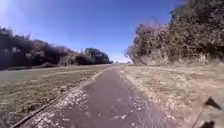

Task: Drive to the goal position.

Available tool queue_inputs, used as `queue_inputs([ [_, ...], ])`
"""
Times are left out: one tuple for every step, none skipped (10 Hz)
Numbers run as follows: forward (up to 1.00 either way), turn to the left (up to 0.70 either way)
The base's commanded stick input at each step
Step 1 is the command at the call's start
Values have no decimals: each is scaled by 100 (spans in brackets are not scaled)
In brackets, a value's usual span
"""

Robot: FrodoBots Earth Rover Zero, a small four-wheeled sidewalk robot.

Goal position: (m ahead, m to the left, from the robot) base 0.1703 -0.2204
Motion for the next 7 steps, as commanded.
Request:
queue_inputs([
  [70, 0],
  [70, 0],
  [0, 0],
  [0, 0],
  [0, 0],
  [0, 0],
  [0, 0],
])
